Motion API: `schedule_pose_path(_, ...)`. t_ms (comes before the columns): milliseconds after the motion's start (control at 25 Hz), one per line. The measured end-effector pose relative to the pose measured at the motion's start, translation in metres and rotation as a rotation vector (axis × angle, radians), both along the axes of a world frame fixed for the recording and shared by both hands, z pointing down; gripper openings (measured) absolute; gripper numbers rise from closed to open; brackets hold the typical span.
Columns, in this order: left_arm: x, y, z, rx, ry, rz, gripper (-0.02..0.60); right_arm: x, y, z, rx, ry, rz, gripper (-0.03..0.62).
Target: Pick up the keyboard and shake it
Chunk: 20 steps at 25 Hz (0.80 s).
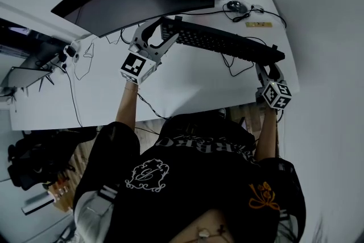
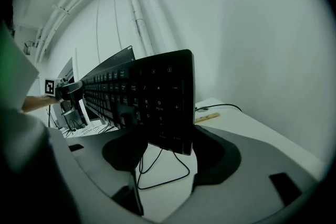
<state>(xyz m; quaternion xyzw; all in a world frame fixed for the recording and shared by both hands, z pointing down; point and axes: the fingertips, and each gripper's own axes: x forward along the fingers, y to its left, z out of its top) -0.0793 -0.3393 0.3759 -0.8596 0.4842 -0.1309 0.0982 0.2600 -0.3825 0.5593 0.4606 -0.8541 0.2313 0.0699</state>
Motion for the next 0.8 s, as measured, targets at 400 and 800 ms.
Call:
schedule_pose_path(400, -0.013, 0.012, 0.019, -0.007, -0.015, -0.036, 0.25, -0.009, 0.006, 0.007, -0.002, 0.055, -0.002, 0.262)
schedule_pose_path(800, -0.027, -0.007, 0.049, -0.172, 0.114, -0.061, 0.25, -0.005, 0.01, 0.009, -0.094, 0.062, -0.01, 0.265)
